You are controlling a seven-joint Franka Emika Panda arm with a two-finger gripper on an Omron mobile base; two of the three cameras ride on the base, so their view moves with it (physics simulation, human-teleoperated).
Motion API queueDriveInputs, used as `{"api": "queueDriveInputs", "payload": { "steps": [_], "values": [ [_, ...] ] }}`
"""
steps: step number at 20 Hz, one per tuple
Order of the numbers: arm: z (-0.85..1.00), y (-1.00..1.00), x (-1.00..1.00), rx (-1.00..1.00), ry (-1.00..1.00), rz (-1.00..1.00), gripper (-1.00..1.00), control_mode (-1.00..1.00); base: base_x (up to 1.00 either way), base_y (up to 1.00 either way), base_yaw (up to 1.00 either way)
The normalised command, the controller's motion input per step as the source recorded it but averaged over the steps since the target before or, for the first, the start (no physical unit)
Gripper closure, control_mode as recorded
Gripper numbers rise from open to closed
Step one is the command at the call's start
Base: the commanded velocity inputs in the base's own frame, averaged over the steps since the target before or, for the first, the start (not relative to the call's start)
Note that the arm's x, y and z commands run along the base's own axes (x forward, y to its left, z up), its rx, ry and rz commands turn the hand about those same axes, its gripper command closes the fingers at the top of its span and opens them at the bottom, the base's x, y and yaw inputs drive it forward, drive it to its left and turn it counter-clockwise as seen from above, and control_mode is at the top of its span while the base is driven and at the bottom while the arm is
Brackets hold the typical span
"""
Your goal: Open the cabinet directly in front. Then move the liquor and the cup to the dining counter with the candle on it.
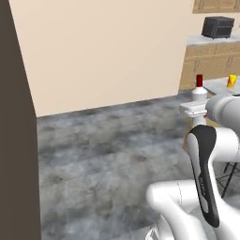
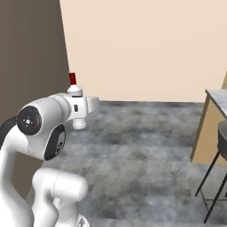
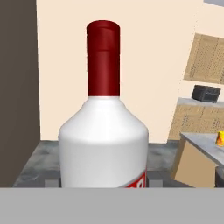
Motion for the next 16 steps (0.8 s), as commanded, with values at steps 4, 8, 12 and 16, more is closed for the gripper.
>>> {"api": "queueDriveInputs", "payload": {
  "steps": [4, 8, 12, 16],
  "values": [
    [0.0, 0.0, 0.0, 0.0, 0.0, 0.0, 1.0, 1.0, 1.0, 0.0, 0.0],
    [0.0, 0.0, 0.0, 0.0, 0.0, 0.0, 1.0, 1.0, 1.0, 0.0, 0.0],
    [0.0, 0.0, 0.0, 0.0, 0.0, 0.0, 1.0, 1.0, 1.0, 0.0, -0.09],
    [0.0, 0.0, 0.0, 0.0, 0.0, 0.0, 1.0, 1.0, 1.0, 0.0, -0.35]
  ]
}}
